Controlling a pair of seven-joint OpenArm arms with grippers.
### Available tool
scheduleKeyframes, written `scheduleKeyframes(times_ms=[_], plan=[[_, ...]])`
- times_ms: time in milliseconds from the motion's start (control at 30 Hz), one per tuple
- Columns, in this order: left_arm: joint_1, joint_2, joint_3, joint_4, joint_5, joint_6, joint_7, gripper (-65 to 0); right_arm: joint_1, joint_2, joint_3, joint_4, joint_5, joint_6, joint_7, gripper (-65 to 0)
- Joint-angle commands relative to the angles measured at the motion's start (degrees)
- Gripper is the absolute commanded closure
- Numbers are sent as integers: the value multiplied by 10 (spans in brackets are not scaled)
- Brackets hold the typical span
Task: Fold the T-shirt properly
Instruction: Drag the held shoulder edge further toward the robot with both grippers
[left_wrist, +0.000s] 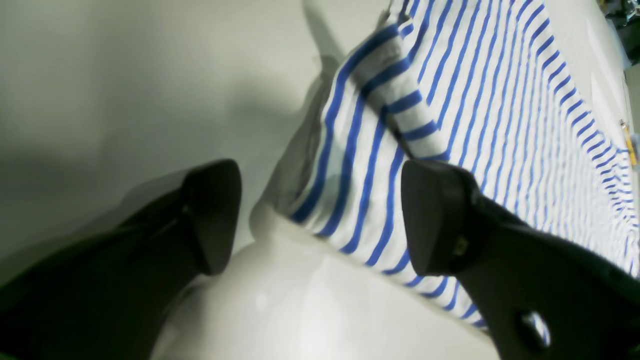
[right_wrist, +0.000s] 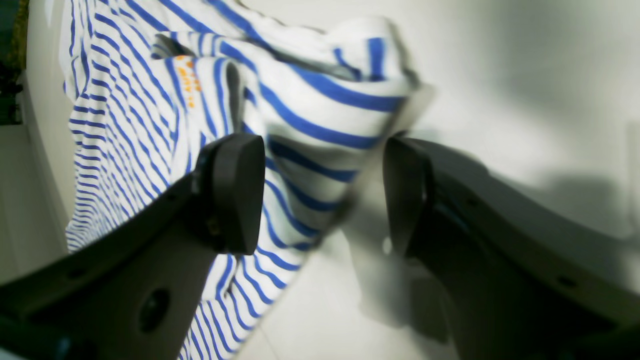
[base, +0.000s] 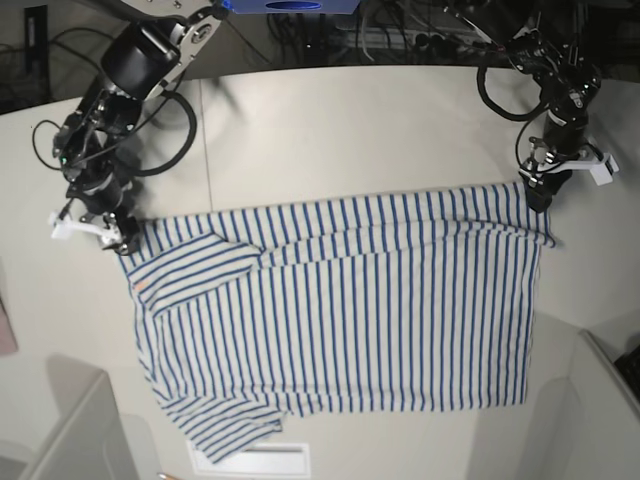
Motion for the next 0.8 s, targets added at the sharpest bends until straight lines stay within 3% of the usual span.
scheduleKeyframes(times_ms=[0,167,233,300,400,433,633,767], plan=[[3,0,2,-3,15,8,27,-479,7,4,0,-1,3,1,7,-356],[2,-12,43,-4,15,10,26,-477,17,6,-1,-29,3,0,12,-356],[2,-14,44,-9,15,10,26,-441,17,7,-1,-37,3,1,17,-341],[2,-15,44,-11,15,10,26,-337,16,7,-1,-37,3,2,25,-260],[2,-16,47,-11,15,10,26,-89,15,7,-1,-37,3,2,26,-24],[1,-20,47,-10,15,10,26,0,15,7,-2,-37,3,2,26,0],[-22,-42,49,10,15,12,33,0,22,8,-3,-8,1,-1,20,0],[-43,-70,48,57,13,69,88,0,44,8,-2,43,0,-21,-46,0]])
